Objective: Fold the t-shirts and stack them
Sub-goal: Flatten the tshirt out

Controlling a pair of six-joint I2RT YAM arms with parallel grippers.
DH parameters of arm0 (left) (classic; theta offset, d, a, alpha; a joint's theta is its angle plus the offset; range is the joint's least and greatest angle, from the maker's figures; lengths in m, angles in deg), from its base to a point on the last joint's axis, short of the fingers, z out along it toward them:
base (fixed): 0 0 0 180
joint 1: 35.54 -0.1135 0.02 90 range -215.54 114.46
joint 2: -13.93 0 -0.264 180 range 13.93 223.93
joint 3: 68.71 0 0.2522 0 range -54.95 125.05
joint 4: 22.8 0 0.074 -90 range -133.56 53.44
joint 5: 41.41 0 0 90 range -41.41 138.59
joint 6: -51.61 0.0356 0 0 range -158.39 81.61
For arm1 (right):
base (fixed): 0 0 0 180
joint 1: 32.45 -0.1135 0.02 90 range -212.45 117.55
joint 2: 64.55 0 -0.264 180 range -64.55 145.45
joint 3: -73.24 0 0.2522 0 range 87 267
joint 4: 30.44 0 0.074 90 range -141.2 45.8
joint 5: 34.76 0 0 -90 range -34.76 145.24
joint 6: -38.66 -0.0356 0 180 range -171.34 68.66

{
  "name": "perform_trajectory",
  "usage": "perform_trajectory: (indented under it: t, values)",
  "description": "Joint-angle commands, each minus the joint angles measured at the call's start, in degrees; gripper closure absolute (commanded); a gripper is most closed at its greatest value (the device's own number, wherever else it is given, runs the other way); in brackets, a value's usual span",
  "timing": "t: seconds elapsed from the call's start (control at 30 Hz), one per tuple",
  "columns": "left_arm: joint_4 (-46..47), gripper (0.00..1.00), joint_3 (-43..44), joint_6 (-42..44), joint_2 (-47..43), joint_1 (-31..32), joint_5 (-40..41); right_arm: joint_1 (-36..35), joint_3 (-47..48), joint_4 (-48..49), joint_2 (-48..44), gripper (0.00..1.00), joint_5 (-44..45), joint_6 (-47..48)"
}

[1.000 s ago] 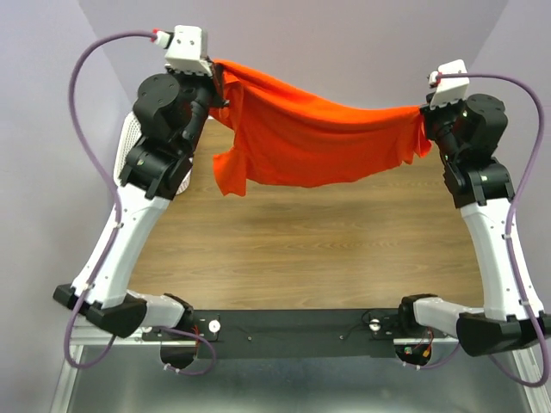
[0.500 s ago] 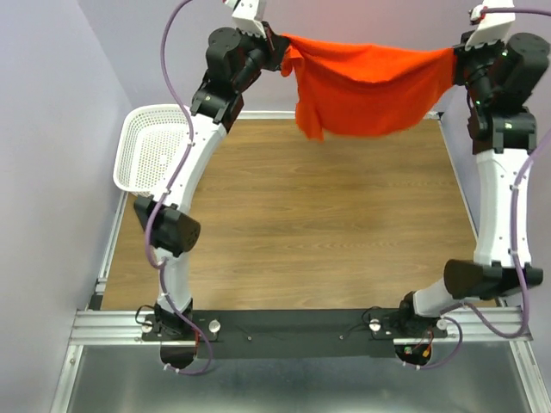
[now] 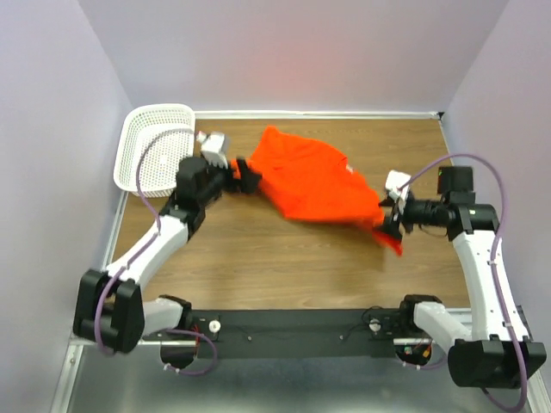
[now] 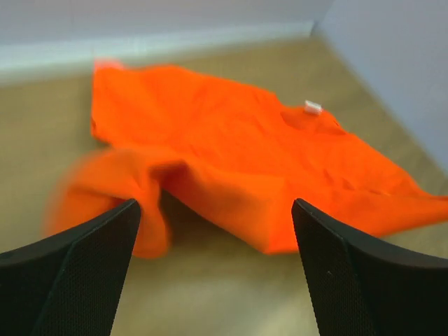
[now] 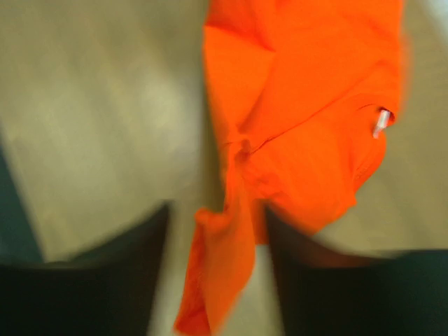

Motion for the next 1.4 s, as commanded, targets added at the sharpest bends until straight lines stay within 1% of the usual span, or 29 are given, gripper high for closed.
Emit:
perform_trajectory:
  t: [0.0,0.03,0.07,0.1,0.17,0.2,0.23,0.27,0.3,0.33,0.37,0.4,0.43,0.5,0.57,0.67,0.73,0.77,0.83,0.87,0.9,0.93,0.97,1.0,1.03,1.07,1.1,1.27,1.37]
  values:
    - [-5.2,0.02,-8.3,-3.7,-13.4,0.0,8.3,0.0,-1.1,-25.4,0.5,0.06,-8.0,25.9]
    - [-6.6,0.02,-8.8,-4.5,-16.1,0.0,11.8,0.0,-0.7,-24.6,0.6,0.01,-7.3,25.8]
    - [-7.8,0.02,-9.6,-5.0,-20.2,-0.1,12.8,0.0,-0.4,-22.3,0.7,0.0,-6.2,23.7]
    - [-7.6,0.02,-10.0,-6.1,-21.9,-0.1,12.9,0.0,0.1,-16.4,0.8,0.0,-6.0,17.3]
    - [-5.6,0.02,-11.0,-7.2,-23.8,-0.1,12.2,0.0,-0.4,-8.8,0.9,0.0,-6.4,9.7]
    - [-5.2,0.02,-11.0,-7.6,-23.5,-0.1,11.5,0.0,-0.8,-4.9,1.8,0.0,-7.0,5.5]
    - [-5.0,0.02,-10.7,-8.3,-22.4,-0.1,10.7,0.0,-2.1,4.7,2.6,0.0,-7.3,-4.9]
    - [-4.9,0.02,-10.4,-8.9,-19.3,-0.1,9.0,0.0,-3.1,10.5,3.7,0.0,-6.6,-11.8]
    - [-4.1,0.06,-9.8,-9.5,-17.2,-0.1,7.1,0.0,-4.0,19.5,8.1,0.0,-5.5,-22.9]
    - [-3.5,0.09,-9.4,-10.1,-15.0,0.1,3.0,-0.1,-3.7,22.4,10.7,0.0,-3.2,-27.1]
    - [-2.6,0.14,-8.3,-10.4,-9.8,0.8,1.1,-0.3,-2.9,24.2,14.5,0.0,-2.6,-30.1]
    - [-2.5,0.16,-7.2,-10.5,-7.0,1.6,-0.4,-0.4,-1.6,24.5,18.2,0.07,-2.0,-34.0]
    - [-2.7,0.19,-6.1,-10.3,-4.5,2.6,-1.2,-0.7,0.3,24.6,26.0,0.11,-1.6,-35.6]
    - [-3.9,0.21,-2.3,-10.2,2.1,6.8,-0.7,-1.9,5.8,24.4,32.2,0.23,1.2,-39.5]
    - [-4.9,0.21,-0.5,-9.9,4.8,10.0,2.2,-2.6,8.0,24.5,37.5,0.24,4.7,-40.4]
    - [-4.3,0.2,0.8,-9.6,9.4,13.9,5.3,-2.6,10.3,25.8,41.6,0.24,13.8,-42.5]
    - [-2.7,0.19,4.5,-9.7,14.3,14.4,5.3,-2.6,11.3,26.9,44.5,0.23,17.2,-43.3]
    - [-3.0,0.19,4.6,-9.8,16.6,14.6,5.9,-2.6,11.7,27.1,44.5,0.23,17.8,-43.9]
    - [-5.4,0.19,12.4,-11.2,22.0,15.1,8.3,-2.6,13.2,27.0,47.6,0.23,18.0,-45.3]
    - [-7.2,0.19,15.8,-11.5,24.8,15.7,11.2,-2.6,13.5,27.1,48.3,0.23,18.0,-45.7]
    - [-9.3,0.19,22.0,-11.6,30.4,16.9,12.4,-2.6,13.4,27.2,49.0,0.23,17.9,-46.1]
    - [-10.8,0.19,25.3,-12.3,33.1,17.6,14.3,-2.6,13.4,27.3,49.1,0.23,18.3,-46.9]
    - [-12.7,0.19,28.7,-14.0,38.5,17.9,17.7,-2.6,13.5,27.5,49.1,0.24,19.3,-47.3]
    - [-16.1,0.21,35.6,-14.5,41.1,18.6,17.9,-2.6,13.3,27.5,48.8,0.24,19.6,-47.6]
    - [-19.0,0.23,39.4,-16.0,43.8,18.7,22.3,-2.6,12.8,27.7,48.5,0.24,20.3,-47.6]
    - [-21.9,0.23,43.3,-16.3,46.5,18.9,23.8,-2.6,12.4,28.0,48.1,0.24,20.9,-47.6]
    - [-26.1,0.25,49.8,-16.5,50.9,19.3,25.4,-2.6,11.9,28.3,47.7,0.24,21.4,-47.5]
    - [-35.3,0.26,65.2,-17.0,61.8,19.6,29.6,-2.6,11.5,29.1,47.5,0.24,21.4,-47.6]
    - [-36.1,0.27,67.9,-17.0,64.2,19.7,29.3,-2.6,11.4,29.2,47.6,0.24,21.1,-47.5]
